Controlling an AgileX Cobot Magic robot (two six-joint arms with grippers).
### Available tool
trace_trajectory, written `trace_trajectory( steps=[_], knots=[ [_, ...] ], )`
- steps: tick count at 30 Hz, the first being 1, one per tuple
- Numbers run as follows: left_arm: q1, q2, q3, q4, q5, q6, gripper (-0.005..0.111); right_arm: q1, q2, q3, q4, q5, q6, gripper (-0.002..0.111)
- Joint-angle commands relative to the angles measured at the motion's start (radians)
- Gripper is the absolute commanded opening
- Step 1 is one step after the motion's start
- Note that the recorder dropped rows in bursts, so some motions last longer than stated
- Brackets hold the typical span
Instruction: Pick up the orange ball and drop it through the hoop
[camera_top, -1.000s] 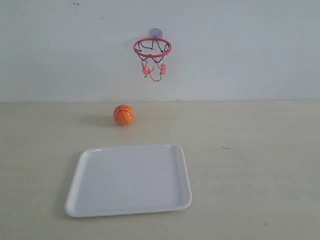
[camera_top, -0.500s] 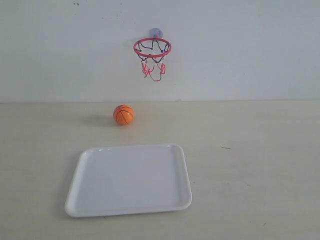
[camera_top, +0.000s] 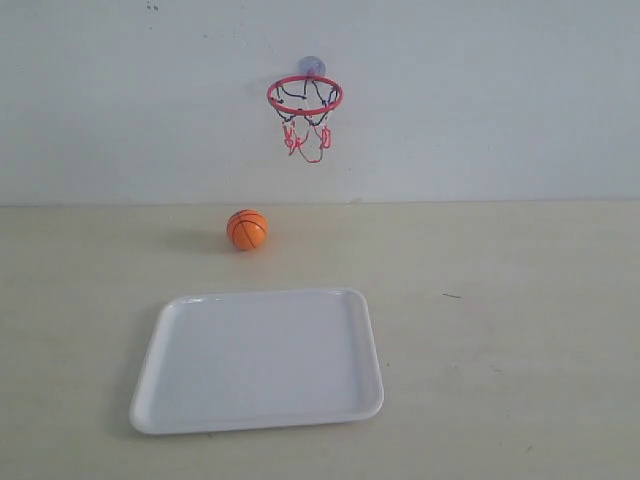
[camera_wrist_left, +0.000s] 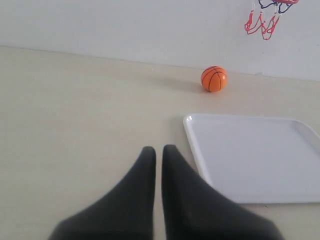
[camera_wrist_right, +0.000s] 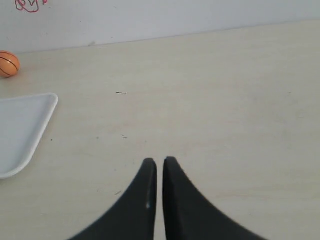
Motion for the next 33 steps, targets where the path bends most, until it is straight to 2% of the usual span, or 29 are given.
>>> trace_trajectory(
  steps=[1, 4, 33],
  knots=[
    [0.001, -0.002, -0.003, -0.002, -0.009, -0.002, 0.004, 0.040, -0.061, -0.001, -0.012, 0.003, 0.006, 0.004],
    [0.001, -0.002, -0.003, -0.002, -0.009, -0.002, 0.004, 0.079, -0.104, -0.001, -0.012, 0.003, 0.006, 0.004],
    [0.001, -0.002, -0.003, -0.002, -0.009, -0.002, 0.004, 0.117, -0.104, -0.001, -0.013, 0.004, 0.006, 0.004]
  ],
)
